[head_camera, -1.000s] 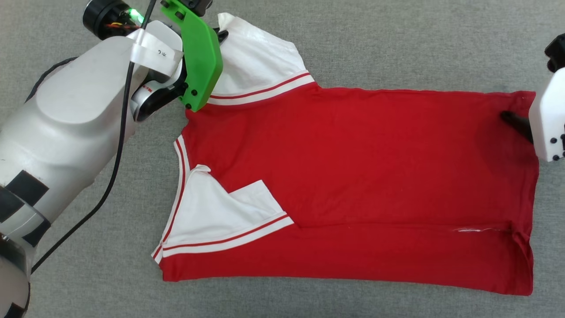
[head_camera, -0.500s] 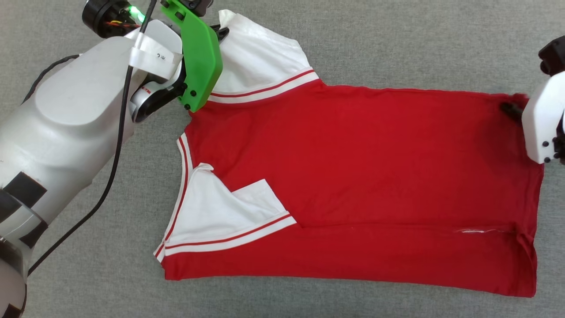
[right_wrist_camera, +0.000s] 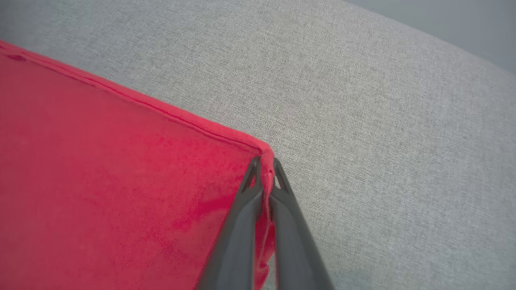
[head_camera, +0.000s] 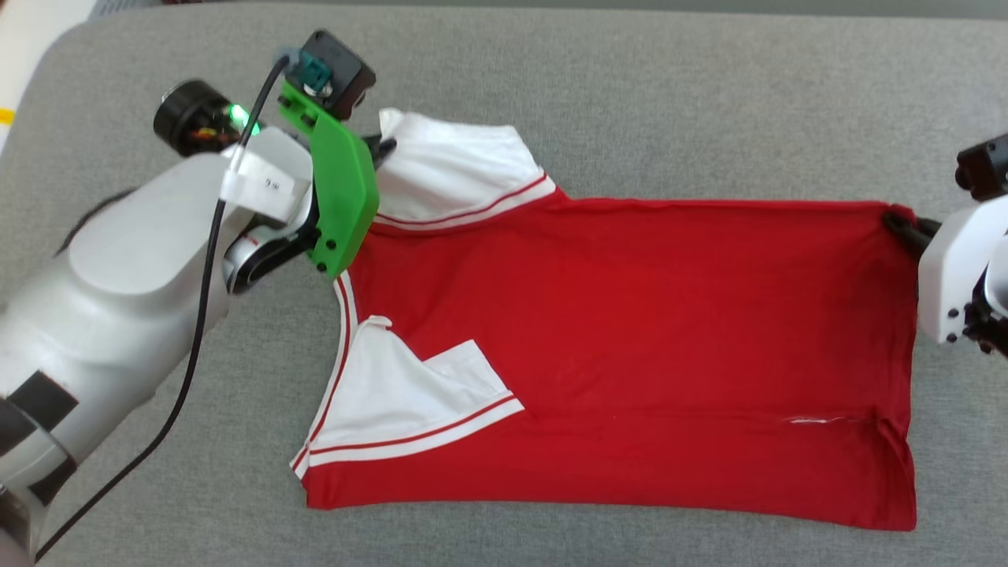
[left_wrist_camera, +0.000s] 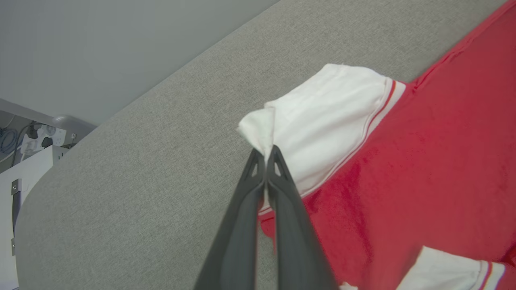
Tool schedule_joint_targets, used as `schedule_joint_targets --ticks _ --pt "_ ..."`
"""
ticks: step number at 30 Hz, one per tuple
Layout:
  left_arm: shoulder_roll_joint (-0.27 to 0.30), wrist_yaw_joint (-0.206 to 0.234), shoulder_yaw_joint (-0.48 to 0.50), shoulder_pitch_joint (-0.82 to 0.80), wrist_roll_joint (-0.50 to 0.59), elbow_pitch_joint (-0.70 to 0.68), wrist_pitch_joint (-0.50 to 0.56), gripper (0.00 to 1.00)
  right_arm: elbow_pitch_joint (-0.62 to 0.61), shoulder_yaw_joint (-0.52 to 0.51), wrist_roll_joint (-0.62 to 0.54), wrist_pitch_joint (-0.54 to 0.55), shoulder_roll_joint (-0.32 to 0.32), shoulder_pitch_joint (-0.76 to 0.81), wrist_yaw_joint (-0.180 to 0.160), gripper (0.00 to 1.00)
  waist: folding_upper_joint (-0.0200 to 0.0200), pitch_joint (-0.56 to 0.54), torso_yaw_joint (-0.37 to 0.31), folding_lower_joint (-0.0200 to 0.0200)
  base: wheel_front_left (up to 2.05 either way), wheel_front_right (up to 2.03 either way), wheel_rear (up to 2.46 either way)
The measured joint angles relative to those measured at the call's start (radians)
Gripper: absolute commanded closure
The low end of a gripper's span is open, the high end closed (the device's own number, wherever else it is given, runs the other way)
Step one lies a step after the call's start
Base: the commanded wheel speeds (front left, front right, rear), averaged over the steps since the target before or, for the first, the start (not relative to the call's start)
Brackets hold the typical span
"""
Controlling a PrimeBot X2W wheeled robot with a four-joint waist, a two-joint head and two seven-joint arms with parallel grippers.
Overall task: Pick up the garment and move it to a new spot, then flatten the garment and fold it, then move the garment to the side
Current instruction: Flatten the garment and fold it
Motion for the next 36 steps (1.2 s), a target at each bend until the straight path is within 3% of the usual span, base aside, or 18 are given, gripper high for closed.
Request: schedule_joint_targets --ticks 9,22,27,36 --pt "0.069 0.021 0.000 0.124 -0.020 -0.095 -0.022 1.00 -0.045 -0.026 0.017 -0.066 -0.016 0.112 0.000 1.00 0.0000 -0.088 0.003 0.0000 0.00 0.00 0.00" --pt "0.202 0.143 -0.002 0.429 -0.040 -0.312 -0.055 1.00 -0.126 -0.070 0.040 -0.099 -0.005 0.366 0.000 1.00 0.0000 -0.190 -0.004 -0.0001 0.00 0.00 0.00" --pt "0.214 0.168 -0.001 0.521 -0.048 -0.347 -0.062 1.00 -0.157 -0.110 0.046 -0.106 -0.005 0.464 0.000 1.00 0.0000 -0.202 0.004 -0.0001 0.00 0.00 0.00" --pt "0.193 0.172 -0.001 0.604 -0.051 -0.304 -0.064 1.00 -0.178 -0.148 0.043 -0.074 0.037 0.569 0.000 1.00 0.0000 -0.178 0.001 -0.0001 0.00 0.00 0.00"
